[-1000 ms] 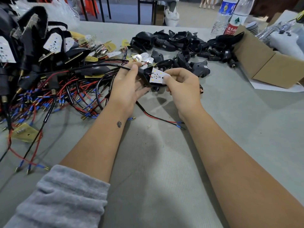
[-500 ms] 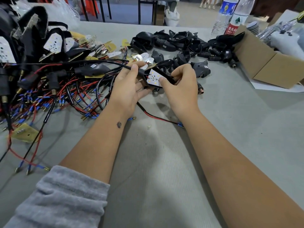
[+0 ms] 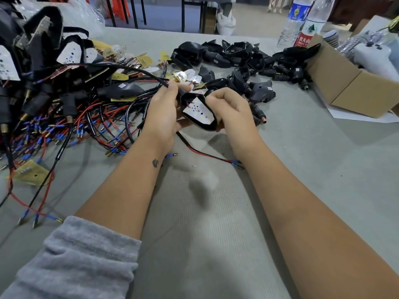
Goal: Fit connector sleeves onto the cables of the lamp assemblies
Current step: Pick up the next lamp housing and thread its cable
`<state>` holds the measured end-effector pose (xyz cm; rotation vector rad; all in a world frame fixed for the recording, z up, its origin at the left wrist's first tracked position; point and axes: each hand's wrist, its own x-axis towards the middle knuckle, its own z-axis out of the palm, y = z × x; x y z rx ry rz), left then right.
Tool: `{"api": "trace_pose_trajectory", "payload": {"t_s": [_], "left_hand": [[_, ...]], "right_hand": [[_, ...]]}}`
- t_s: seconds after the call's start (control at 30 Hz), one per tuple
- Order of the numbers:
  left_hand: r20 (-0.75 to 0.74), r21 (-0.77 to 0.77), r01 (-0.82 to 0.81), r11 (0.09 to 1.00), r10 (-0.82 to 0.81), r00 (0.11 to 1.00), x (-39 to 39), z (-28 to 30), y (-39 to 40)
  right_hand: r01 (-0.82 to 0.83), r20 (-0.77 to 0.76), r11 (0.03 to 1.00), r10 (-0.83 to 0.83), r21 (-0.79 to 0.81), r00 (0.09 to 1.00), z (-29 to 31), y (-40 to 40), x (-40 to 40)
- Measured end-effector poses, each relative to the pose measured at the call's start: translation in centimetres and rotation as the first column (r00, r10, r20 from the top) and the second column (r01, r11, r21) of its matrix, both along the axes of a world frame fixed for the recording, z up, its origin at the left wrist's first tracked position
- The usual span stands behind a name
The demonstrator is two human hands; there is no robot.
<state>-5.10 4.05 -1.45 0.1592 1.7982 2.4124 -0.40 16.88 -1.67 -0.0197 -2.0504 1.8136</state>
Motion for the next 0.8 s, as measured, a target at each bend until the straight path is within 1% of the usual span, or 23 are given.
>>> {"api": "trace_pose_trajectory", "payload": {"t_s": [0.07,0.1,0.17,0.27,0.4,0.43,0.5,0.57,0.63,0.67,0.73,0.8], "left_hand": [[0.009,-0.004,0.091,0.996,-0.091,0.996,0.1,0.0,-0.1],[0.016,0.012,0.16,0.987,-0.16,0.987,0.1,0.1,-0.3],[0.009,0.033,0.295,0.955,-0.296,0.955,0.1,0.2,-0.6],[-0.048,0.003,0.453,0.892,-0.452,0.891,0.3,0.2,-0.9],[-0.035,-0.154,0.569,0.808,-0.58,0.814,0.3,0.0,-1.2],[-0.023,-0.189,0.576,0.796,-0.59,0.807,0.4,0.1,-1.2],[0.002,-0.254,0.552,0.794,-0.57,0.821,1.0,0.4,-0.8],[0.013,-0.399,0.469,0.788,-0.507,0.862,1.6,0.8,-0.2],[0.012,-0.542,0.384,0.747,-0.451,0.893,1.9,0.9,0.3],[0.01,-0.596,0.365,0.715,-0.448,0.894,1.9,0.9,0.5],[0.005,-0.651,0.361,0.667,-0.472,0.881,2.1,0.8,0.7],[0.008,-0.645,0.379,0.664,-0.49,0.872,2.3,0.8,0.8]], "right_hand": [[-0.073,0.049,0.969,0.086,-0.235,0.995,0.3,-0.2,-0.2],[-0.101,0.063,0.949,0.126,-0.3,0.99,0.3,-0.2,-0.3],[-0.133,0.103,0.931,0.177,-0.34,0.979,0.1,0.2,-0.4],[-0.144,0.153,0.93,0.206,-0.338,0.967,0.1,0.6,-0.3],[-0.173,0.155,0.928,0.234,-0.33,0.96,0.4,0.2,0.0],[-0.181,0.153,0.927,0.241,-0.329,0.958,0.4,0.0,0.0],[-0.18,0.166,0.93,0.242,-0.32,0.956,0.5,-0.2,0.1],[-0.165,0.166,0.932,0.228,-0.324,0.959,0.5,-0.3,0.1],[-0.157,0.16,0.938,0.214,-0.31,0.964,0.4,-0.3,0.1],[-0.167,0.15,0.939,0.219,-0.301,0.964,0.5,-0.3,0.2],[-0.195,0.126,0.945,0.234,-0.262,0.964,0.5,-0.2,0.4],[-0.213,0.117,0.947,0.246,-0.239,0.962,0.6,-0.1,0.5]]}}
